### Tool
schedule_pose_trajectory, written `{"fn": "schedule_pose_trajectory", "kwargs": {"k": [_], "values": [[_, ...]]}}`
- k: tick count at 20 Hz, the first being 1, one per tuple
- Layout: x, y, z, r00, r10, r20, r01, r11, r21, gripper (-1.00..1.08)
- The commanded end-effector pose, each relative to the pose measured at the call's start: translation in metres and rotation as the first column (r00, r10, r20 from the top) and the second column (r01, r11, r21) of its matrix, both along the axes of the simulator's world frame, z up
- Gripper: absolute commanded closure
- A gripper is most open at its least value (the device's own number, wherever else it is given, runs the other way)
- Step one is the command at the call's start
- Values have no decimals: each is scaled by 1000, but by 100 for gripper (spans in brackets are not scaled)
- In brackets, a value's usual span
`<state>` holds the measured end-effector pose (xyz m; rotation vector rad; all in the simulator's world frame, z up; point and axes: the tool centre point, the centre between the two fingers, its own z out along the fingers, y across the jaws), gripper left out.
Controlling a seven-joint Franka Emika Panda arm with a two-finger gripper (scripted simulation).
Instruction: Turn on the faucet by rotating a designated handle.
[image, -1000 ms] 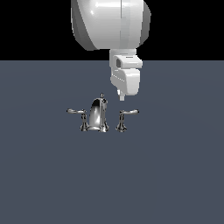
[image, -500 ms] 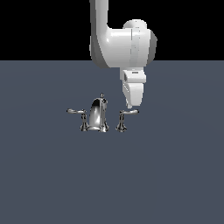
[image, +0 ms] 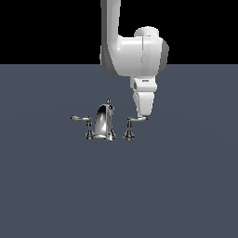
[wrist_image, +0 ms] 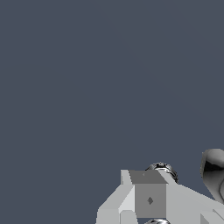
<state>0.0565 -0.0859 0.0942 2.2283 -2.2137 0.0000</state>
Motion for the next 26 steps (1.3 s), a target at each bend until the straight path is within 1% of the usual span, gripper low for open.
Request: {"fn": "schedule_pose_trajectory", "kwargs": {"k": [1, 15, 16, 17, 26], "values": [[0, 0, 0, 1000, 0, 0, 0, 1000, 0, 108], [-44, -19, 0, 1000, 0, 0, 0, 1000, 0, 108], [-44, -19, 0, 1000, 0, 0, 0, 1000, 0, 108], [-35, -9, 0, 1000, 12, 11, -12, 1000, 3, 108], [-65, -5, 0, 1000, 5, 5, -5, 1000, 2, 108]]}}
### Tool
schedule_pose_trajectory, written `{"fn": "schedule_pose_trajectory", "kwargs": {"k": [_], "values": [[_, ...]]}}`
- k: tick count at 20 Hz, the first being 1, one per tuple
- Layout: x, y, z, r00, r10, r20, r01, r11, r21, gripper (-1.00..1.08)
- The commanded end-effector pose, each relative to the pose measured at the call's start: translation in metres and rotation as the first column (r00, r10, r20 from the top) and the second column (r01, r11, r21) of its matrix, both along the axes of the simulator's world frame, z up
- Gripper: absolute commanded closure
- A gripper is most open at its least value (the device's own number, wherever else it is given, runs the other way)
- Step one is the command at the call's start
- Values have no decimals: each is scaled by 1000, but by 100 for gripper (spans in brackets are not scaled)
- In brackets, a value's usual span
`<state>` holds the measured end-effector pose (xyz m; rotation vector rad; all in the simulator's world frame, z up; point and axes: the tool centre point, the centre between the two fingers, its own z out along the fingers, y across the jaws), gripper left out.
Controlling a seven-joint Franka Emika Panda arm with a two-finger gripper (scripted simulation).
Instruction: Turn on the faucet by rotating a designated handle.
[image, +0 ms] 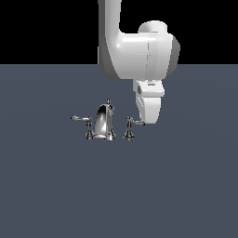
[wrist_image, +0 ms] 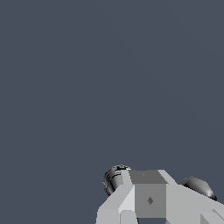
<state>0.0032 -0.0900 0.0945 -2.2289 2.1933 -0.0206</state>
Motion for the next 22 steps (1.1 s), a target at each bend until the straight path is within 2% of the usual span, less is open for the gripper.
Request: {"fn": "schedule_pose_trajectory", "kwargs": {"k": [1, 7, 9, 20, 21, 22], "values": [[-15, 0, 0, 1000, -5, -15, 5, 1000, 0, 108], [-36, 3, 0, 1000, -10, -19, 10, 1000, -1, 108], [-32, -2, 0, 1000, -17, -15, 17, 1000, -3, 108], [-55, 47, 0, 1000, -10, -19, 10, 1000, -1, 108], [-55, 47, 0, 1000, -10, -19, 10, 1000, -1, 108], [-54, 24, 0, 999, -46, -17, 46, 999, -7, 108]]}}
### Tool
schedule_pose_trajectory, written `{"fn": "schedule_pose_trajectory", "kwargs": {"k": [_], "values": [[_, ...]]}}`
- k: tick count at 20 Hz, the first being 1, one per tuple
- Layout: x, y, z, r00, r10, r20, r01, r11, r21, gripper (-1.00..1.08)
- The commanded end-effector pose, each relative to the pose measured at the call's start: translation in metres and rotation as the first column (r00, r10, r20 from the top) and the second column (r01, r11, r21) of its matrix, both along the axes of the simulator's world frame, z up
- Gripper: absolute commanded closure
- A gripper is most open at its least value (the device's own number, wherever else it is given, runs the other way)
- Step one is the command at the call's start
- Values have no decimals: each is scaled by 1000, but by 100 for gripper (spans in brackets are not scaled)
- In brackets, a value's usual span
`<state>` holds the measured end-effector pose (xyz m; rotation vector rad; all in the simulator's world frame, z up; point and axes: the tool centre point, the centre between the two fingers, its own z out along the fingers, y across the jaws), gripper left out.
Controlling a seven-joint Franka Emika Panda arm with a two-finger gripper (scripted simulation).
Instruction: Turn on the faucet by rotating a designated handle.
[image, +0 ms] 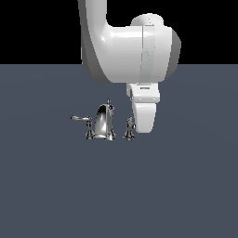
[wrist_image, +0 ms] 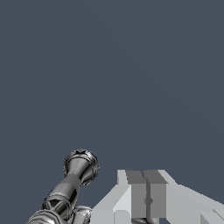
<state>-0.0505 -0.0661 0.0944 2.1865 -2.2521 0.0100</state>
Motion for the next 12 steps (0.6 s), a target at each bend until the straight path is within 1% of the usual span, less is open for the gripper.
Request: {"fn": "schedule_pose_trajectory", "kwargs": {"k": [1, 11, 12], "values": [[2, 6, 0, 1000, 3, 0, -3, 1000, 1, 108], [18, 70, 0, 999, 35, -2, -35, 999, 6, 108], [18, 70, 0, 999, 35, -2, -35, 999, 6, 108]]}}
